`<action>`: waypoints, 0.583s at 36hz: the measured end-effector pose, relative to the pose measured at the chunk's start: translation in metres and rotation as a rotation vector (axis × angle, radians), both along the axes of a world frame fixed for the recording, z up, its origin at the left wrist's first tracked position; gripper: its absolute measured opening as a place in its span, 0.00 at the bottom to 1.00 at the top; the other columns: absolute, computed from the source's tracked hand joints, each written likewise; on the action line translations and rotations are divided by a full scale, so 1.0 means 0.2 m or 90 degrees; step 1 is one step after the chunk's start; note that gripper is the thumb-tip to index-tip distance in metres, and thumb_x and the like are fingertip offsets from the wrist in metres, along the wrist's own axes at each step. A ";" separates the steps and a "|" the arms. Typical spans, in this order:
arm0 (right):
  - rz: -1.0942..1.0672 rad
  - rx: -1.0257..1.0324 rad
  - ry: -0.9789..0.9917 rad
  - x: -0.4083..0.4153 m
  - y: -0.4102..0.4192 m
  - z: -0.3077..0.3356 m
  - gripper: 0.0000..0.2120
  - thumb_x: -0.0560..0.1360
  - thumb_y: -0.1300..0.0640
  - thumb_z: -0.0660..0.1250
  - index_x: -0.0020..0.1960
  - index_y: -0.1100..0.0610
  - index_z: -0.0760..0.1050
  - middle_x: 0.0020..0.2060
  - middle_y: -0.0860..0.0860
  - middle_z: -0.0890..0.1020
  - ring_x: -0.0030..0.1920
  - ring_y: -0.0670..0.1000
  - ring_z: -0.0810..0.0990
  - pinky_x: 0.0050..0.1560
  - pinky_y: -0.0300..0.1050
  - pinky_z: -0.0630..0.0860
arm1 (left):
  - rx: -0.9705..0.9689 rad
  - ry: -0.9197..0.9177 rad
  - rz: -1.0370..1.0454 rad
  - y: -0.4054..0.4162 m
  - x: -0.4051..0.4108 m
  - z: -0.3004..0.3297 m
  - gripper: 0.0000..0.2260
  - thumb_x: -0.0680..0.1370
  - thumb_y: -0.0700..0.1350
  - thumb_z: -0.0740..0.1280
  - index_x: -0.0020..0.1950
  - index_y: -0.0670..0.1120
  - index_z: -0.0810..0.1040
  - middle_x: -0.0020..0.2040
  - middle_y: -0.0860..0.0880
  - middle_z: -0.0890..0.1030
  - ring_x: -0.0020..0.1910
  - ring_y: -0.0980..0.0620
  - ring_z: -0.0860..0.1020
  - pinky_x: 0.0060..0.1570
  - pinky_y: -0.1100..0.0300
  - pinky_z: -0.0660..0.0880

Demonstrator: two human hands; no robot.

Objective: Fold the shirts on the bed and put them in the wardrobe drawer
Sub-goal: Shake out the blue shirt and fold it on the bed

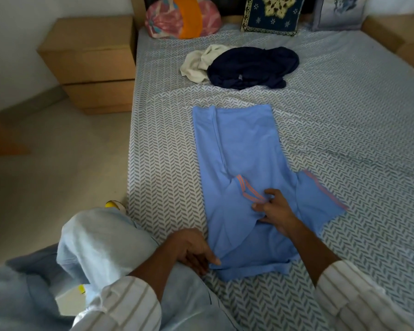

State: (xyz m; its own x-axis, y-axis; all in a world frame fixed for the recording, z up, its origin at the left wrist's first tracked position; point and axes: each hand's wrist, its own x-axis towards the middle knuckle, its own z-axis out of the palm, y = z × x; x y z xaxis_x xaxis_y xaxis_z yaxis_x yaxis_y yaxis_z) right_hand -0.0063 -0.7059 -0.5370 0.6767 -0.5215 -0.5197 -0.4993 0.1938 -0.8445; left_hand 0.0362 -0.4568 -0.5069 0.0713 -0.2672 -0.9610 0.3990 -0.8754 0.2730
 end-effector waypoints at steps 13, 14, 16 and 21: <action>-0.001 -0.227 0.014 0.01 -0.03 -0.09 0.33 0.66 0.71 0.76 0.66 0.57 0.68 0.43 0.51 0.76 0.36 0.49 0.75 0.40 0.46 0.76 | 0.009 -0.020 -0.019 -0.01 0.00 -0.03 0.15 0.74 0.46 0.77 0.46 0.35 0.78 0.31 0.45 0.83 0.31 0.52 0.82 0.33 0.60 0.81; 0.004 -0.242 0.015 0.01 -0.03 -0.09 0.33 0.65 0.69 0.77 0.65 0.55 0.69 0.44 0.53 0.77 0.36 0.50 0.76 0.41 0.47 0.76 | 0.014 -0.024 -0.022 -0.01 0.00 -0.03 0.14 0.74 0.45 0.77 0.46 0.35 0.78 0.31 0.45 0.83 0.31 0.51 0.82 0.33 0.60 0.81; 0.018 -0.290 0.029 0.01 -0.04 -0.10 0.33 0.62 0.63 0.79 0.63 0.53 0.70 0.44 0.54 0.79 0.39 0.53 0.78 0.45 0.49 0.78 | 0.024 -0.031 -0.028 -0.01 0.00 -0.04 0.15 0.73 0.45 0.78 0.47 0.35 0.78 0.32 0.44 0.84 0.31 0.52 0.82 0.35 0.60 0.81; 0.056 -0.384 0.020 -0.01 -0.08 -0.04 0.26 0.67 0.58 0.80 0.61 0.55 0.72 0.39 0.53 0.81 0.41 0.52 0.79 0.46 0.44 0.72 | 0.036 -0.090 -0.072 0.01 0.01 -0.03 0.22 0.68 0.52 0.81 0.50 0.36 0.81 0.40 0.44 0.83 0.37 0.52 0.82 0.42 0.59 0.82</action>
State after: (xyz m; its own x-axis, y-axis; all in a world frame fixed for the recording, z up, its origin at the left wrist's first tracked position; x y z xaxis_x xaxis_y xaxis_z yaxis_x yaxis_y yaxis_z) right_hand -0.0090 -0.7219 -0.5441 0.7199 -0.6728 -0.1707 -0.5182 -0.3574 -0.7770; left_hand 0.0384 -0.4545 -0.5127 0.1800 -0.2265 -0.9572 0.2584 -0.9280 0.2682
